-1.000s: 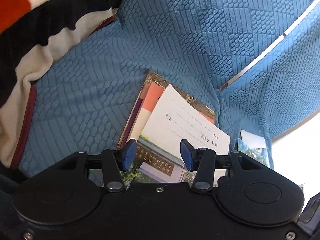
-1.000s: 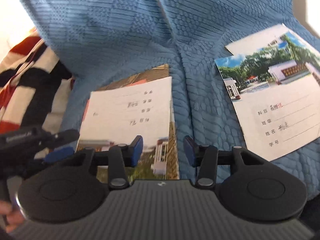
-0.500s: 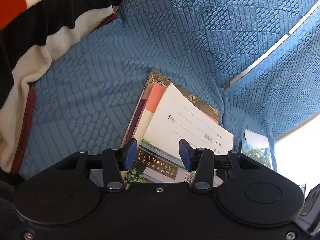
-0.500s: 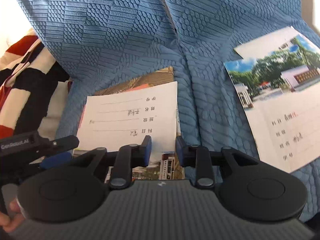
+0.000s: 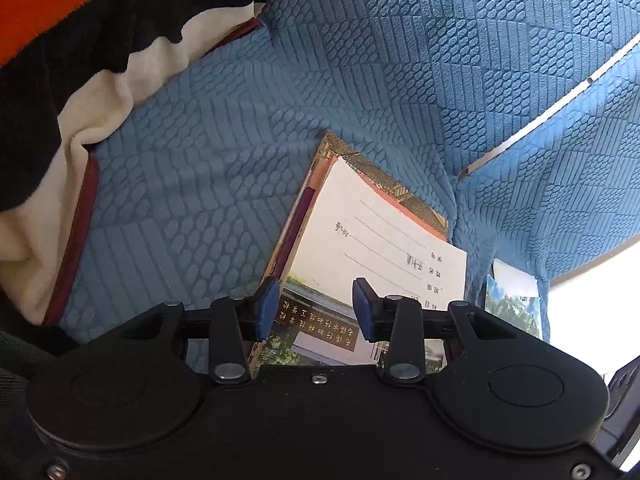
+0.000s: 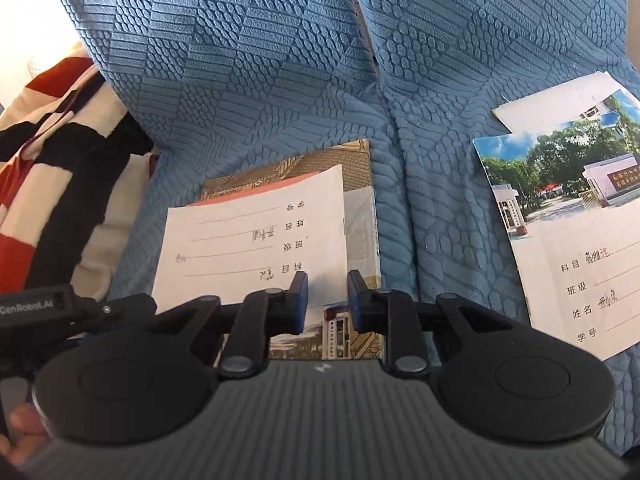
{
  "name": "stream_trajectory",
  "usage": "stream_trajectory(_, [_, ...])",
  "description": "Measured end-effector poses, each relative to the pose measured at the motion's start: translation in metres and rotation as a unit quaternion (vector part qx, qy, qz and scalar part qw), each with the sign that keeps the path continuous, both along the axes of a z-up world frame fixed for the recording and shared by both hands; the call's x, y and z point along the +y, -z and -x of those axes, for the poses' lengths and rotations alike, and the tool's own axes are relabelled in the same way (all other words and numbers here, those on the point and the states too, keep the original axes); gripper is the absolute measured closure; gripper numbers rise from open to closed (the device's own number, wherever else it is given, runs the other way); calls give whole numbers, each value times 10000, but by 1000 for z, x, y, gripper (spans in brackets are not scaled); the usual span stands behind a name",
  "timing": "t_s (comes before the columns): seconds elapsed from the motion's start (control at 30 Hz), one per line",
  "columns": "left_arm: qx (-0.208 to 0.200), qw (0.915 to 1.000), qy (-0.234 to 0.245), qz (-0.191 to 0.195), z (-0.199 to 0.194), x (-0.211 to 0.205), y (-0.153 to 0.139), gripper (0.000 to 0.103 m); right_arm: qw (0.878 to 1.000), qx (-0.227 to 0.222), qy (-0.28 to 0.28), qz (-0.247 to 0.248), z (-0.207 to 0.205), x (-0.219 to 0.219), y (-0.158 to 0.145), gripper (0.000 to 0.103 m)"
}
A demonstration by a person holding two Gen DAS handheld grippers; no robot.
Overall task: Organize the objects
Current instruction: 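Lower the forms onto the book stack and open both grippers, then raise both open grippers away from the book stack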
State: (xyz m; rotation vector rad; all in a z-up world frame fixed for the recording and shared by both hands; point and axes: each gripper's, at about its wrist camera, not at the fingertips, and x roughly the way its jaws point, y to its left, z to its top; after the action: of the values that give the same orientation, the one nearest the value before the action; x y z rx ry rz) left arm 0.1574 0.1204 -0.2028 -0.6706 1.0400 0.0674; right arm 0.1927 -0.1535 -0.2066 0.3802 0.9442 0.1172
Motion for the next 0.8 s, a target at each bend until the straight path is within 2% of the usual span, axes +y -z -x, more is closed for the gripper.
stream_trajectory(0.2, [-204, 9998, 60, 44, 4, 1, -6, 63, 9999, 115, 79, 46, 1, -1, -3, 78])
stream_trajectory(0.37, [-371, 9990, 229, -103, 10, -4, -18, 63, 9998, -35, 123, 121, 4, -8, -23, 78])
stream_trajectory(0.53, [-526, 9976, 253, -371, 23, -10, -45, 62, 9992, -334, -96, 187, 17, -11, -61, 78])
stream_trajectory(0.6, [-661, 9966, 313, -390, 30, -12, -60, 62, 9985, -471, -235, 167, 25, -13, -80, 78])
stream_trajectory(0.7, [-826, 9937, 419, -636, 38, -18, -85, 62, 9971, -629, -374, 187, 36, -15, -109, 78])
stream_trajectory(0.8, [-981, 9918, 508, -647, 47, -21, -108, 62, 9962, -769, -394, 111, 46, -21, -131, 78])
